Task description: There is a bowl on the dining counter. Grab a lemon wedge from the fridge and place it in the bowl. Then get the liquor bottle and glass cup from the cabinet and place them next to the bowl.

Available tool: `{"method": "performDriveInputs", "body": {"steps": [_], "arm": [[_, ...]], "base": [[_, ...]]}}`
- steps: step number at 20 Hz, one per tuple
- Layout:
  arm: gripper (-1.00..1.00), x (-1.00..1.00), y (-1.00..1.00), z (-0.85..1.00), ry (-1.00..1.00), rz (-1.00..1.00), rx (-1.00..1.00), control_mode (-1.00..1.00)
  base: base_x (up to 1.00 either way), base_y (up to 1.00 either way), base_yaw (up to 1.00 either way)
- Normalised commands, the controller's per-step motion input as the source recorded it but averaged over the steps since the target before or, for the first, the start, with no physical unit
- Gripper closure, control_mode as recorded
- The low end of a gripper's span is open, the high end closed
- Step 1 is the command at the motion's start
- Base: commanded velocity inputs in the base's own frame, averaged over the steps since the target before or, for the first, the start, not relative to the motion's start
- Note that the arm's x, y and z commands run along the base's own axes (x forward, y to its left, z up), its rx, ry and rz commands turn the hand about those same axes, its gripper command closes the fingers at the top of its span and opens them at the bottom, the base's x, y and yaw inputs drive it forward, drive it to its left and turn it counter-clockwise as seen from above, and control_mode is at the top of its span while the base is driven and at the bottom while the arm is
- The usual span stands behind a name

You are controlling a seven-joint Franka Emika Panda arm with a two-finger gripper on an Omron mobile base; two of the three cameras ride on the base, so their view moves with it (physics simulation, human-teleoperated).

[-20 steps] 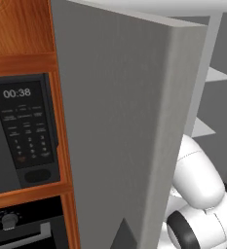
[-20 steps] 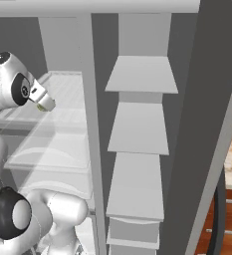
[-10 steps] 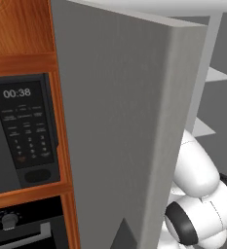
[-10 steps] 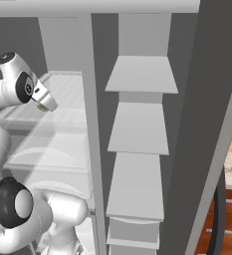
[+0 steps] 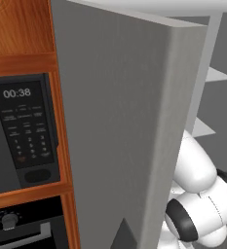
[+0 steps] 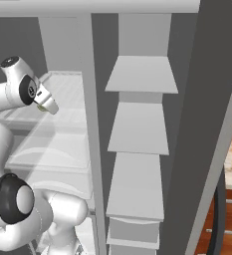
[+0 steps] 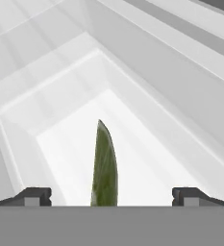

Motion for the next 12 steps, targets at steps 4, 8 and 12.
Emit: {"method": "performDriveInputs", "body": {"steps": [4, 8, 12], "arm": [[1.0, 0.05, 0.03, -0.31, 0.01, 0.0, 0.0, -1.0], [1.0, 0.02, 0.0, -0.13, 0.0, 0.0, 0.0, -1.0], [1.0, 0.0, 0.0, -0.09, 0.0, 0.0, 0.0, -1.0]], "base": [[0.0, 0.0, 0.0], [0.0, 0.0, 0.0], [0.0, 0.0, 0.0]]}}
